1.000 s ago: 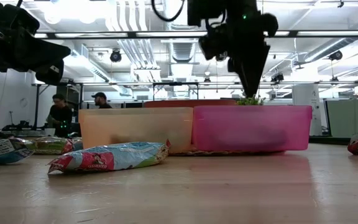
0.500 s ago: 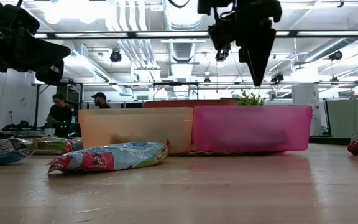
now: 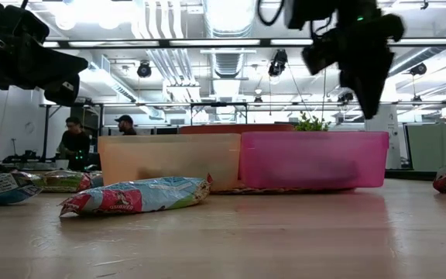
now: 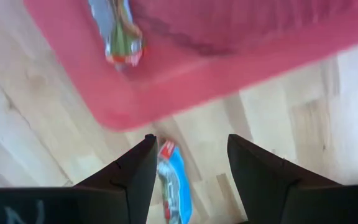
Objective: Pick and place Granola Bars by type
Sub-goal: Put the red granola bar into the pink bin
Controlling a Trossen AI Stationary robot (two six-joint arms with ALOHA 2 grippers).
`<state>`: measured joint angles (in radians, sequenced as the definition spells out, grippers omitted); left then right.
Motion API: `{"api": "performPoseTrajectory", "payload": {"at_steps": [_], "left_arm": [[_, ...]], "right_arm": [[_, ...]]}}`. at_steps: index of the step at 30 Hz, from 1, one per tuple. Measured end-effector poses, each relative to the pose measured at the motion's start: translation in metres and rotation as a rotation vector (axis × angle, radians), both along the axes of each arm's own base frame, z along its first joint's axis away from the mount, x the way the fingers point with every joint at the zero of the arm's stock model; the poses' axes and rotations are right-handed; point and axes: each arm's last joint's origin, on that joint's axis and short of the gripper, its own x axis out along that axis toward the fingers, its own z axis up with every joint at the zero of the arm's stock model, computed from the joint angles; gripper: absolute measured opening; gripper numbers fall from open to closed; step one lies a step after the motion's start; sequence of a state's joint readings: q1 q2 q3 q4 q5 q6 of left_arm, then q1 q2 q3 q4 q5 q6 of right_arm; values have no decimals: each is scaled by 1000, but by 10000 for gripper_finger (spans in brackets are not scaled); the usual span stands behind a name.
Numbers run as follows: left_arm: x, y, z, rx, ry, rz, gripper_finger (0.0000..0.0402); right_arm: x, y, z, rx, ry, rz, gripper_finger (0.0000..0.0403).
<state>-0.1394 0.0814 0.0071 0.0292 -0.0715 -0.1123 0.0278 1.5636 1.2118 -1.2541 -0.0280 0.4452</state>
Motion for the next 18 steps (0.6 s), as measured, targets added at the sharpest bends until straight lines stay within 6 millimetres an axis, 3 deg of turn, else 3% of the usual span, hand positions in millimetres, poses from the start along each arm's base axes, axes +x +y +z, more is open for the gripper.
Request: {"api": "performPoseTrajectory", "payload": {"at_steps": [10,18], "left_arm": [[0,0,0,0,-1,0,0],[0,0,0,0,0,0,0]], "right_arm": [[-43,19,-7,58,21,20,192],[-62,27,-21,70,75,-11,261]]}}
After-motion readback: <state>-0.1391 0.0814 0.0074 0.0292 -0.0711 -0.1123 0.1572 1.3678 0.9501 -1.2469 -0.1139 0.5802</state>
